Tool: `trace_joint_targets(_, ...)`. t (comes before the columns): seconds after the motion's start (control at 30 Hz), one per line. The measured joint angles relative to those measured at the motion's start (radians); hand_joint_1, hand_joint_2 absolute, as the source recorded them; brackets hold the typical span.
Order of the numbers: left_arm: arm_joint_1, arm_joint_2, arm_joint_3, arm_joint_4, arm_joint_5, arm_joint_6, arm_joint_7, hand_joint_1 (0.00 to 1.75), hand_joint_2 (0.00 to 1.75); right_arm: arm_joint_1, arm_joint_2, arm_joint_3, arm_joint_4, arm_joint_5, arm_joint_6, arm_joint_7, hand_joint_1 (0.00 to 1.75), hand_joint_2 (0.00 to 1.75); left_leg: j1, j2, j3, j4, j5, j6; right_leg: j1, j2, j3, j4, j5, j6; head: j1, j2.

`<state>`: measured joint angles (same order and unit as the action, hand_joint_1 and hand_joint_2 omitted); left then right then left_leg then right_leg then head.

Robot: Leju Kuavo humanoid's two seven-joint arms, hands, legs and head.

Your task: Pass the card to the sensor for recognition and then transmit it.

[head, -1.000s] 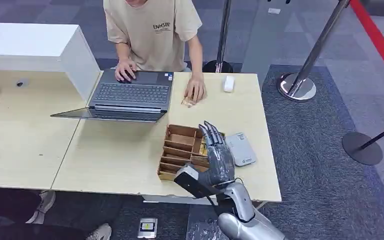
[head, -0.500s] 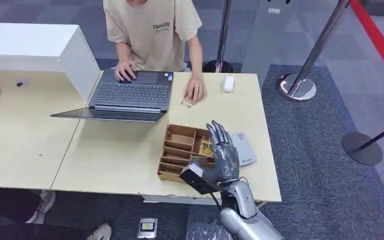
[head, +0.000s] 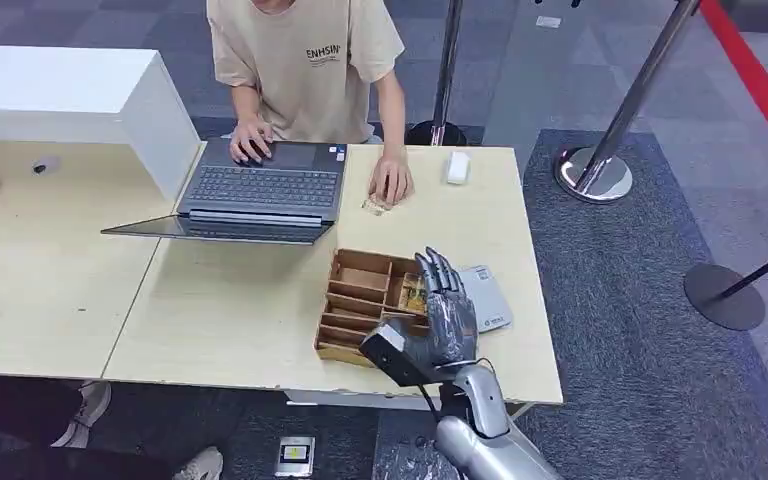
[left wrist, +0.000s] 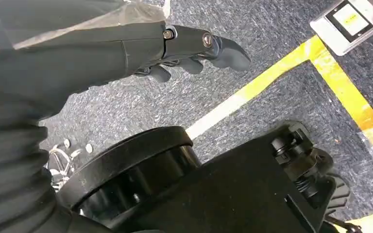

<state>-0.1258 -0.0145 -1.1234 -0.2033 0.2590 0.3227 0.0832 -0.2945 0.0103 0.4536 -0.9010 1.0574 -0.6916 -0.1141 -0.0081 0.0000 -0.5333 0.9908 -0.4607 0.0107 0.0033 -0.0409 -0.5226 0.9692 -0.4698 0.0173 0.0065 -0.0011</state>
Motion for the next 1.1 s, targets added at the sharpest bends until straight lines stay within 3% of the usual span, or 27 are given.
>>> trace_joint_targets(0.83, 0.000, 0.000, -0.001, 0.000, -0.003, 0.000, -0.003, 0.00, 1.75, -0.025, -0.002, 0.000, 0.034, -0.018, -0.005, 0.005, 1.71, 1.75, 0.000, 0.000, 0.000, 0.000, 0.000, 0.000, 0.000, 0.000, 0.000, 0.000, 0.000, 0.000, 0.000, 0.000)
trace_joint_targets(0.87, 0.000, 0.000, -0.001, 0.000, -0.003, 0.000, -0.003, 0.00, 1.75, -0.026, -0.002, 0.000, 0.035, -0.021, -0.005, 0.006, 1.38, 1.75, 0.000, 0.000, 0.000, 0.000, 0.000, 0.000, 0.000, 0.000, 0.000, 0.000, 0.000, 0.000, 0.000, 0.000)
trace_joint_targets(0.93, 0.000, 0.000, -0.001, 0.000, -0.004, 0.000, -0.003, 0.00, 1.75, -0.027, -0.002, 0.000, 0.036, -0.032, -0.005, 0.005, 1.43, 1.75, 0.000, 0.000, 0.000, 0.000, 0.000, 0.000, 0.000, 0.000, 0.000, 0.000, 0.000, 0.000, 0.000, 0.000)
trace_joint_targets(0.97, 0.000, 0.000, -0.001, 0.000, -0.004, 0.000, -0.003, 0.00, 1.75, -0.026, -0.002, -0.002, 0.036, -0.045, -0.006, -0.001, 1.08, 1.75, 0.000, 0.000, 0.000, 0.000, 0.000, 0.000, 0.000, 0.000, 0.000, 0.000, 0.000, 0.000, 0.000, 0.000)
trace_joint_targets(1.0, 0.000, 0.000, -0.001, 0.000, -0.004, 0.000, -0.003, 0.00, 1.75, -0.025, -0.002, -0.004, 0.035, -0.052, -0.006, -0.007, 0.51, 1.75, 0.000, 0.000, 0.000, 0.000, 0.000, 0.000, 0.000, 0.000, 0.000, 0.000, 0.000, 0.000, 0.000, 0.000)
trace_joint_targets(1.03, 0.000, 0.000, -0.001, 0.000, -0.004, 0.002, -0.003, 0.00, 1.75, -0.023, -0.002, -0.009, 0.033, -0.056, -0.006, -0.014, 0.12, 1.75, 0.000, 0.000, 0.000, 0.000, 0.000, 0.000, 0.000, 0.000, 0.000, 0.000, 0.000, 0.000, 0.000, 0.000)
trace_joint_targets(1.07, 0.000, 0.000, -0.001, 0.000, -0.004, 0.002, -0.003, 0.00, 1.75, -0.021, -0.002, -0.014, 0.029, -0.058, -0.006, -0.024, 0.00, 1.75, 0.000, 0.000, 0.000, 0.000, 0.000, 0.000, 0.000, 0.000, 0.000, 0.000, 0.000, 0.000, 0.000, 0.000)
trace_joint_targets(1.1, 0.000, 0.000, -0.001, 0.000, -0.004, 0.002, -0.003, 0.00, 1.75, -0.019, -0.002, -0.021, 0.024, -0.060, -0.006, -0.034, 0.00, 1.75, 0.000, 0.000, 0.000, 0.000, 0.000, 0.000, 0.000, 0.000, 0.000, 0.000, 0.000, 0.000, 0.000, 0.000)
